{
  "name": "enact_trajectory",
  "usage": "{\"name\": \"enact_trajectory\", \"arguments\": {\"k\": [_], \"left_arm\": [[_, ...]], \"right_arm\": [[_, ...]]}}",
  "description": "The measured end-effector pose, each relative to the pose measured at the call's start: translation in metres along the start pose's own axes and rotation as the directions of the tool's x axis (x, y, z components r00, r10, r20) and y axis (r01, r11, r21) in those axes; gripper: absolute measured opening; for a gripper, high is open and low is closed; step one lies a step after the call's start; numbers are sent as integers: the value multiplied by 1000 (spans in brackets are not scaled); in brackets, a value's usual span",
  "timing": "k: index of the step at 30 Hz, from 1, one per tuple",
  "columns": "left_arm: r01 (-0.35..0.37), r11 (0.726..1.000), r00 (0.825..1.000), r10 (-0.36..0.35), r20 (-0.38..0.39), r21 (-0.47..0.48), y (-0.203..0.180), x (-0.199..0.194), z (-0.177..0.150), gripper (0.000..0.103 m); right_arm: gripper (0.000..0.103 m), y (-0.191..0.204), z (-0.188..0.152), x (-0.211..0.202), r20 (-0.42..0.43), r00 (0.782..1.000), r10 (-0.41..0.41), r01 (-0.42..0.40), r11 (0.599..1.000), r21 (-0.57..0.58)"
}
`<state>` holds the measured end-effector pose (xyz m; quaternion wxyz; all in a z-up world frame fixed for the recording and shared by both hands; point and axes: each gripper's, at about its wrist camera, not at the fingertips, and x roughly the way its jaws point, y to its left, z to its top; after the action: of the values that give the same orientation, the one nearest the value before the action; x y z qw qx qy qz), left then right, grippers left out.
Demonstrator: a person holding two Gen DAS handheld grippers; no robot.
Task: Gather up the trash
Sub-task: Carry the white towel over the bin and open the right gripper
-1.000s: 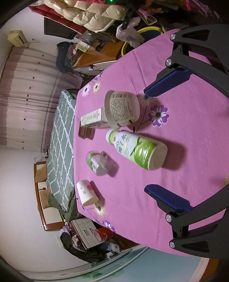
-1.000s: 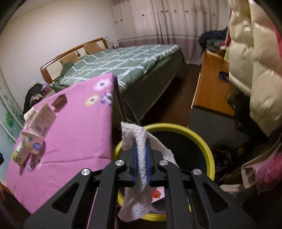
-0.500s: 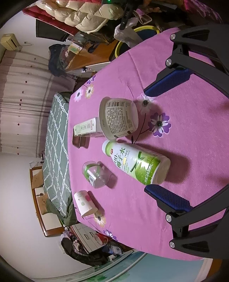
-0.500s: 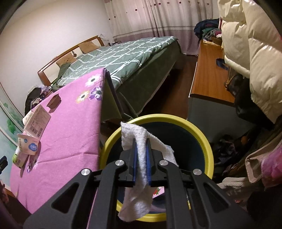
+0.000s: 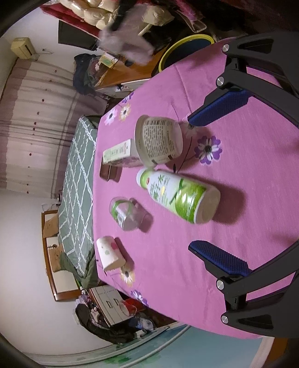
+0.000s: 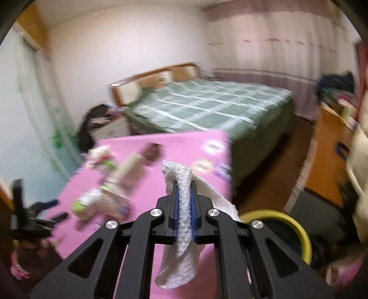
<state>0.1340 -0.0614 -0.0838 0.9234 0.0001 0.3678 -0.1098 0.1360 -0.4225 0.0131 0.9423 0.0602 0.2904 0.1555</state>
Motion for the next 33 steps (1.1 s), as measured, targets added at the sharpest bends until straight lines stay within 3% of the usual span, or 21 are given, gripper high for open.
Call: {"name": "enact_trajectory", "arguments": {"k": [2,3,5,6,9,11,13,14,15,16,18,19,20,22,23,24,25,27,29,31,33], "left_arm": [[-4,1000,1000,4,12,-21,9,-6,-2,98],[-6,1000,1000,6,16,-30,12,-8,-2,98],[-47,998,998,48,27,-38,19,-12,-3,98],[-69,997,997,70,36,-34,23,-15,-3,98],[-36,997,998,39,40,-74,35,-19,-3,98],[-48,996,998,51,40,-80,40,-19,-2,98],[-42,996,998,45,39,-78,41,-17,-1,98],[-39,996,998,42,37,-79,41,-16,-1,98],[-35,996,999,38,33,-81,41,-15,-1,98],[-27,996,999,30,31,-80,39,-14,-1,98],[-17,997,999,19,33,-70,34,-12,-1,98],[-17,998,999,19,31,-65,31,-12,-1,98],[-15,998,999,16,29,-60,29,-11,-1,98],[-11,999,999,13,33,-51,26,-12,0,98],[-13,999,999,15,35,-49,26,-13,1,98],[-17,999,999,19,36,-50,25,-13,1,98],[-14,998,999,16,35,-53,26,-13,2,98],[-12,999,999,14,37,-52,25,-13,3,98],[-13,999,999,14,34,-48,24,-12,3,98],[-6,999,999,8,35,-46,24,-12,3,98],[-4,999,999,6,37,-39,22,-11,3,98]], "right_arm": [[9,28,15,12,13,998,58,-58,997,-60],[9,37,20,24,-3,999,39,-39,996,-86],[9,52,24,65,-70,988,-139,127,980,-155],[9,55,24,74,-80,984,-161,147,976,-162],[9,67,27,71,-67,998,-12,3,992,-130],[9,76,29,71,-48,993,-106,95,979,-180],[9,68,33,66,-76,993,86,-95,988,-120],[6,69,36,67,-64,997,33,-42,989,-145],[9,73,36,74,-37,985,-167,155,962,-224],[9,70,38,76,-53,987,-152,138,967,-215],[7,61,44,71,-94,991,97,-108,987,-119],[7,66,44,73,-58,997,-51,39,982,-183],[8,69,43,78,-31,982,-186,174,957,-234],[8,57,45,81,-120,992,48,-64,989,-133],[7,58,45,81,-112,993,46,-62,988,-143],[8,62,43,84,-65,989,-131,115,971,-211],[8,59,44,85,-69,989,-130,114,973,-199],[8,51,47,83,-127,987,103,-116,988,-102],[8,57,51,81,-65,996,-61,49,984,-173],[8,47,52,77,-93,996,4,-16,992,-126],[8,41,48,65,-72,997,-40,30,990,-141]]}}
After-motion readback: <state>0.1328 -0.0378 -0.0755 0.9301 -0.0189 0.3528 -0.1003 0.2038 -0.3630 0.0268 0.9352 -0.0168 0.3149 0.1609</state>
